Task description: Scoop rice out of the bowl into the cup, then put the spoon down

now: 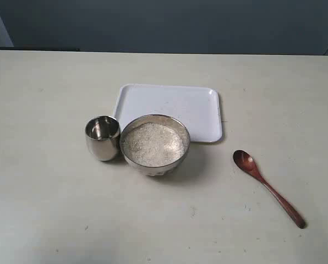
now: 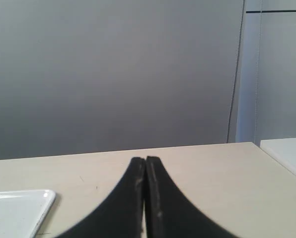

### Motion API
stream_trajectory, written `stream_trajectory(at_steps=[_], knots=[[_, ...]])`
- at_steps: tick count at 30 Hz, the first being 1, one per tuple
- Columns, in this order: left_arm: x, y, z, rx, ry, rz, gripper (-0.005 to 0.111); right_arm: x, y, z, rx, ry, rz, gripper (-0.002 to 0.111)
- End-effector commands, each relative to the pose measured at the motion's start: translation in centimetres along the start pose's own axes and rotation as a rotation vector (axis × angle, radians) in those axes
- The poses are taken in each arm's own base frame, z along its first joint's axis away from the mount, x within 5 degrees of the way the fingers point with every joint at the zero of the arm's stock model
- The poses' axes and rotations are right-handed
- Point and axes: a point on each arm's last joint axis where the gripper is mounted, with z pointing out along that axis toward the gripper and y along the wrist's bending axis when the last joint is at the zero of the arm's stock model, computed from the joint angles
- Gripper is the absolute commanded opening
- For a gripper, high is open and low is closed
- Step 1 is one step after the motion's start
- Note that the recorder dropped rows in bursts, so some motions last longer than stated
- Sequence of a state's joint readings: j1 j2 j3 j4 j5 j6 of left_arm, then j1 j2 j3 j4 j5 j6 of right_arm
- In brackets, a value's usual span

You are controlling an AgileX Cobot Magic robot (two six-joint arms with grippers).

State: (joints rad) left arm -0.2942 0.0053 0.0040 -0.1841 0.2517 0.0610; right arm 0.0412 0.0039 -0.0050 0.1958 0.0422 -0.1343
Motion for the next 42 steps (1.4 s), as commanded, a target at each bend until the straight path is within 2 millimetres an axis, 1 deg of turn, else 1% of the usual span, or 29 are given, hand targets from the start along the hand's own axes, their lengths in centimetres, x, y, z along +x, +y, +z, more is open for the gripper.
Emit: stream_trajectory(at_steps=[1, 11, 14, 16, 18, 20, 22, 25, 28, 29, 31, 37, 42], knots=[[-0.3, 0.0, -0.1, 0.006, -0.024, -0.004, 0.001, 0.1, 0.0, 0.0, 0.006, -0.003, -0.006, 0.0], [-0.3, 0.0, -0.1, 0.006, -0.024, -0.004, 0.001, 0.1, 0.0, 0.0, 0.007, -0.007, -0.004, 0.0], [-0.3, 0.0, -0.1, 0.006, -0.024, -0.004, 0.001, -0.4, -0.1, 0.0, 0.014, -0.06, 0.0, 0.0], [-0.3, 0.0, -0.1, 0.006, -0.024, -0.004, 0.001, -0.9, -0.2, -0.1, 0.021, -0.117, 0.117, 0.0], [-0.3, 0.0, -0.1, 0.006, -0.024, -0.004, 0.001, -1.5, -0.6, -0.2, 0.034, -0.188, 0.314, 0.0], [-0.3, 0.0, -0.1, 0.006, -0.024, -0.004, 0.001, -1.8, -0.9, -0.3, 0.051, -0.237, 0.439, 0.0], [-0.3, 0.0, -0.1, 0.006, -0.024, -0.004, 0.001, -2.0, -1.1, -0.4, 0.066, -0.269, 0.504, 0.0], [-0.3, 0.0, -0.1, 0.006, -0.024, -0.004, 0.001, -2.3, -1.4, -0.5, 0.079, -0.31, 0.547, 0.0], [-0.3, 0.0, -0.1, 0.006, -0.024, -0.004, 0.001, -2.4, -1.6, -0.5, 0.07, -0.336, 0.73, 0.0], [-0.3, 0.0, -0.1, 0.006, -0.024, -0.004, 0.001, -2.4, -1.6, -0.5, 0.066, -0.338, 0.767, 0.0], [-0.3, 0.0, -0.1, 0.006, -0.024, -0.004, 0.001, -2.4, -1.7, -0.5, 0.061, -0.348, 0.812, 0.0], [-0.3, 0.0, -0.1, 0.006, -0.024, -0.004, 0.001, -2.6, -2.0, -0.7, 0.073, -0.384, 0.863, 0.0], [-0.3, 0.0, -0.1, 0.006, -0.024, -0.004, 0.001, -2.2, -1.6, -0.5, 0.057, -0.322, 0.856, 0.0]])
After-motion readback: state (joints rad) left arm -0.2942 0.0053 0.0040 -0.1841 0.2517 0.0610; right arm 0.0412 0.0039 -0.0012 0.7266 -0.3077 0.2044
